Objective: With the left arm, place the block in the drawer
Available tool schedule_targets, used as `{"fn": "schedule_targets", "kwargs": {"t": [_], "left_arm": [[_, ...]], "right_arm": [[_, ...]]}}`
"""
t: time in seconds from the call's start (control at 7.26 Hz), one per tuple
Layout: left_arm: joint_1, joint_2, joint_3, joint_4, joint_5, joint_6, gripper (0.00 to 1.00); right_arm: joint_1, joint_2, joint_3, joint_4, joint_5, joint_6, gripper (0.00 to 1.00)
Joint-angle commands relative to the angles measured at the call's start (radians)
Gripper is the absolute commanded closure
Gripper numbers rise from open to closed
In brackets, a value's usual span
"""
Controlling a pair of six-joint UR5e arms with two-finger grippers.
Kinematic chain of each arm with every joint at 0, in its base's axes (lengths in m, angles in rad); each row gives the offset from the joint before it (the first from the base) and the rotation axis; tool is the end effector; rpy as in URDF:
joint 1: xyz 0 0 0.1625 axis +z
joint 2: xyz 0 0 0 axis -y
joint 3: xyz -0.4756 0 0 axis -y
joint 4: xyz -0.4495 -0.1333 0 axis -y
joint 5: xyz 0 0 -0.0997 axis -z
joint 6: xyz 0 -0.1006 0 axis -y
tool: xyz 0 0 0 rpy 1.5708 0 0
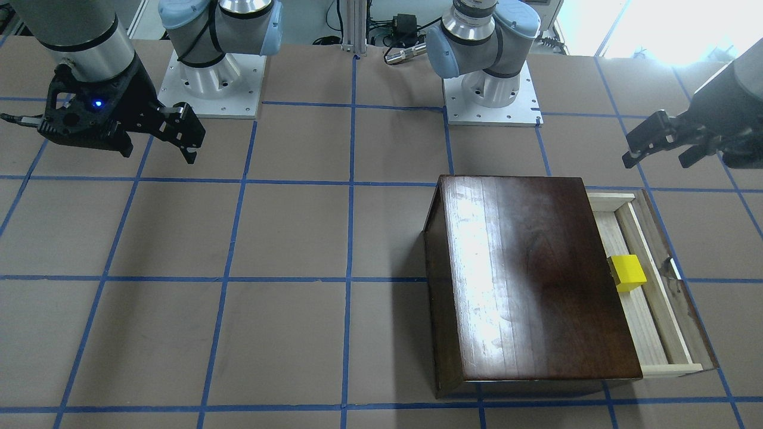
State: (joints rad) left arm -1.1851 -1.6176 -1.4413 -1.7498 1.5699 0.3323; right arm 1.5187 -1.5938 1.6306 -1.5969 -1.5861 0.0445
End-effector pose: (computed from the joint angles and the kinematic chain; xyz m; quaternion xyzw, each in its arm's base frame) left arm 0.0870 -0.5688 0.5650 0.0267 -0.9985 -0.0449 0.0173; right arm 0.1036 -0.5430 0.5198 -0.0482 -0.9988 -0.0054 0.0076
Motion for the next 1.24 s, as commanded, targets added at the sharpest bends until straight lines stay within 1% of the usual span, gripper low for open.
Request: {"fn": "schedule_targets", "kwargs": {"t": [0.0, 0.28, 0.55, 0.69, 0.83, 0.96, 1.1], "left_arm": [[-0.08, 0.054, -0.039, -0.008, 0.007, -0.042, 0.0], [-0.14, 0.048, -0.039, -0.004, -0.01, -0.11, 0.0], [-0.245, 0.036, -0.034, 0.003, -0.001, -0.185, 0.0], [-0.295, 0.03, -0.03, 0.003, 0.001, -0.267, 0.0], [-0.332, 0.027, -0.031, 0.015, 0.005, -0.307, 0.0], [-0.346, 0.027, -0.033, 0.018, 0.004, -0.318, 0.0], [-0.355, 0.021, -0.034, 0.053, 0.002, -0.337, 0.0]], "right_arm": [[0.0, 0.0, 0.0, 0.0, 0.0, 0.0, 0.0], [0.0, 0.0, 0.0, 0.0, 0.0, 0.0, 0.0], [0.0, 0.002, 0.0, 0.0, 0.0, 0.0, 0.0], [0.0, 0.002, 0.0, 0.0, 0.0, 0.0, 0.0], [0.0, 0.0, 0.0, 0.0, 0.0, 0.0, 0.0], [0.0, 0.0, 0.0, 0.0, 0.0, 0.0, 0.0], [0.0, 0.0, 0.0, 0.0, 0.0, 0.0, 0.0]]}}
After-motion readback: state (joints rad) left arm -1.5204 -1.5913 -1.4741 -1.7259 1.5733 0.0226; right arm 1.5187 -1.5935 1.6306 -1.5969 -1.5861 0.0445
